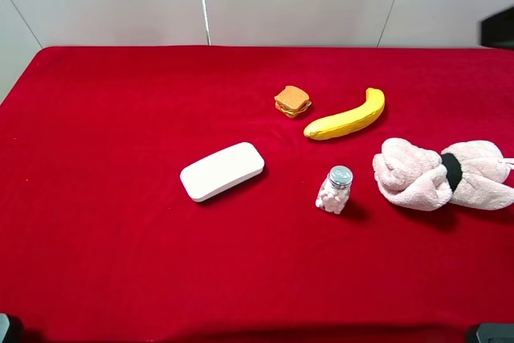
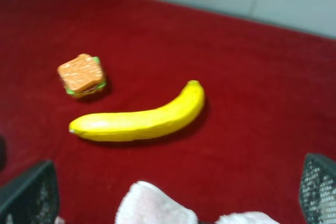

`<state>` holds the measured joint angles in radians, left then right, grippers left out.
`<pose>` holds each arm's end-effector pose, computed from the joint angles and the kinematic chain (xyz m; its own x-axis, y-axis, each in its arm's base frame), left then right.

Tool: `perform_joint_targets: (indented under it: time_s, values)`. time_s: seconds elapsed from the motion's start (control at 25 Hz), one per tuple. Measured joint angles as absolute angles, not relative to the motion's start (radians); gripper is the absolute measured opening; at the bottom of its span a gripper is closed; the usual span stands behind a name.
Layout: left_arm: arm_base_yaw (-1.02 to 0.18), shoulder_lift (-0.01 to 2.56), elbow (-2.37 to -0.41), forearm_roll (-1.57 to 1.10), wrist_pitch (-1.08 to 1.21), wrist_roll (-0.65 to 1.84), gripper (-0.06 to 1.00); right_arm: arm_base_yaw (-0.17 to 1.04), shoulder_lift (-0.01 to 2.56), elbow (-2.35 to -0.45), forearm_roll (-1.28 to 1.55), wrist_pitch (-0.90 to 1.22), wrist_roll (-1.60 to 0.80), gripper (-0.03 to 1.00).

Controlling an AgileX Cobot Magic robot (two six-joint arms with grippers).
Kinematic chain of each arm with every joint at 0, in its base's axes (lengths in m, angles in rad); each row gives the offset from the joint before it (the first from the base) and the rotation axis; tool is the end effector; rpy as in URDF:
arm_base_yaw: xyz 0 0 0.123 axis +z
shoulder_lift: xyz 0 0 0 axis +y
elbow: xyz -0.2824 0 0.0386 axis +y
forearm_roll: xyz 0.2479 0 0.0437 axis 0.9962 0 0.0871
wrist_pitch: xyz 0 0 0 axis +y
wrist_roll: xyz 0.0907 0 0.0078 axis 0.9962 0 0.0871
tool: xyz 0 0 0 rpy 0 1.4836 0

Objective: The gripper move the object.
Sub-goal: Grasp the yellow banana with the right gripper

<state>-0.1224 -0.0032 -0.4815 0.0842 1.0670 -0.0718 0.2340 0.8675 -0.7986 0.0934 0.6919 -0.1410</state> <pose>-0.0028 0.0071 0.2717 -0.4718 0.0268 -0.8813 0.0427 0.9991 0.0075 0.1623 0.0443 0.3332 -0.5847 -0.2101 -0.7836 -0.3178 0.9480 -0.0170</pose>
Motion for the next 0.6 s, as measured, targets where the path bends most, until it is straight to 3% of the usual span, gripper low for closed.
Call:
perform_joint_targets:
  time_s: [0.6]
  values:
    - [-0.122,-0.003,-0.482,0.084,1.067,-0.072,0.95,0.465,1.229,-0.986,0.0,0.682,-0.315,0.69]
